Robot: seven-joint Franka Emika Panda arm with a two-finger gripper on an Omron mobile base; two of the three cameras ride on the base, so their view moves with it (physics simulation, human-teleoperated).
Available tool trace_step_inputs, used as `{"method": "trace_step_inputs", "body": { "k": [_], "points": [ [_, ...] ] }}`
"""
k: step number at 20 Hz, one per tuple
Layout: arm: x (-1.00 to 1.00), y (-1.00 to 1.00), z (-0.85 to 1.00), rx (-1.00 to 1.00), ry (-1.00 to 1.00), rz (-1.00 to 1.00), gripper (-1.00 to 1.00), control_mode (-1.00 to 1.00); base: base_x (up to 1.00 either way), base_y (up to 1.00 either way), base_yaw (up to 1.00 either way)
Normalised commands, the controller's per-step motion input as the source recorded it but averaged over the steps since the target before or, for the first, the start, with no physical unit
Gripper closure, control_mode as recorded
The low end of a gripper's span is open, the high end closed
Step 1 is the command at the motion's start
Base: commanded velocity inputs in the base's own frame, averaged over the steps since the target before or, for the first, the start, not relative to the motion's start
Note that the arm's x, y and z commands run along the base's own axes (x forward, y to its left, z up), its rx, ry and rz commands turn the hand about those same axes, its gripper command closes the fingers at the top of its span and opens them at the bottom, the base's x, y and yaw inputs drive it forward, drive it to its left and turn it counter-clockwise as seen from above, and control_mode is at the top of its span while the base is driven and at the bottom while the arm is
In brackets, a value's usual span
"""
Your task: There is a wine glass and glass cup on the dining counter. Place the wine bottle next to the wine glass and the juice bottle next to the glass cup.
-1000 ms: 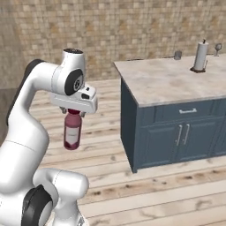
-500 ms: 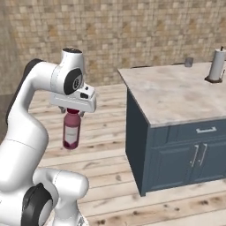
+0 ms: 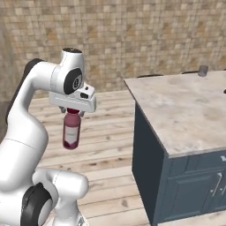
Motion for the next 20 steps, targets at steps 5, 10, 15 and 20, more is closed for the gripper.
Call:
{"method": "trace_step_inputs", "body": {
  "k": [5, 10, 15, 20],
  "points": [
    [0.00, 0.00, 0.00, 0.00, 0.00, 0.00, 1.00, 1.00, 0.79, 0.40, 0.00],
    [0.00, 0.00, 0.00, 0.00, 0.00, 0.00, 1.00, 1.00, 0.80, 0.38, -0.02],
    [0.00, 0.00, 0.00, 0.00, 0.00, 0.00, 1.00, 1.00, 0.80, 0.37, -0.04],
    [0.00, 0.00, 0.00, 0.00, 0.00, 0.00, 1.00, 1.00, 0.80, 0.35, -0.07]
  ]
}}
